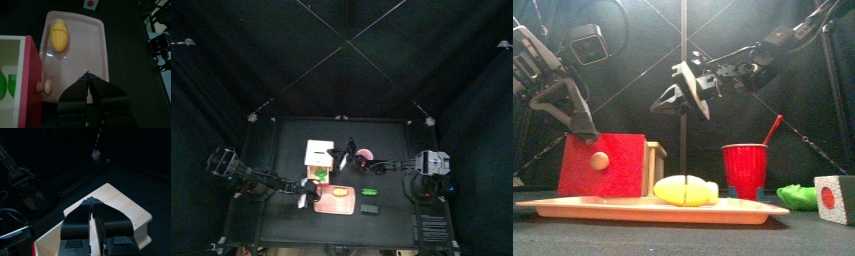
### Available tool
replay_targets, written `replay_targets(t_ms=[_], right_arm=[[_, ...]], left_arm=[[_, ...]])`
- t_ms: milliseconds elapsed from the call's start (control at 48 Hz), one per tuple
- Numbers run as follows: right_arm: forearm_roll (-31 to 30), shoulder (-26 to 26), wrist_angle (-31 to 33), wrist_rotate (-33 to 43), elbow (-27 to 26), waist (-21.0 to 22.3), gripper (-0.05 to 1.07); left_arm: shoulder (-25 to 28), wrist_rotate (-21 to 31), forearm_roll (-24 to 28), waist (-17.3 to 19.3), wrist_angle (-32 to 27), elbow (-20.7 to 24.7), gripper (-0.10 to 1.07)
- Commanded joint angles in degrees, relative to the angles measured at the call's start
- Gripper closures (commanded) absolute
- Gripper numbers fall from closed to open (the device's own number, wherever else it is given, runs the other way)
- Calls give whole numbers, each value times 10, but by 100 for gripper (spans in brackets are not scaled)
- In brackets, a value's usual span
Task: Close drawer
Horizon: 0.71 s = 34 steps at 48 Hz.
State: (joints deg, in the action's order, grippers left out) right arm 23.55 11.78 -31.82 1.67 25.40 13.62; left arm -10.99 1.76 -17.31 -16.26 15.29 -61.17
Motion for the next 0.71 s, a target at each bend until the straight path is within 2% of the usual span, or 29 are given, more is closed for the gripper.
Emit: replay_targets(t_ms=[0, 146, 354, 688], right_arm=[[-4, -4, 44, -1, -34, 24, 70], [-21, 9, 106, 0, -63, 50, 70], [-54, 17, 156, 1, -91, 80, 70], [-78, 37, 186, 2, -106, 105, 71]], left_arm=[[-2, -1, -6, 2, 4, 4, 54], [0, -1, -17, 3, 4, 2, 54], [0, -1, -22, 17, 4, 0, 54], [1, -2, -41, 40, 4, -2, 54]])
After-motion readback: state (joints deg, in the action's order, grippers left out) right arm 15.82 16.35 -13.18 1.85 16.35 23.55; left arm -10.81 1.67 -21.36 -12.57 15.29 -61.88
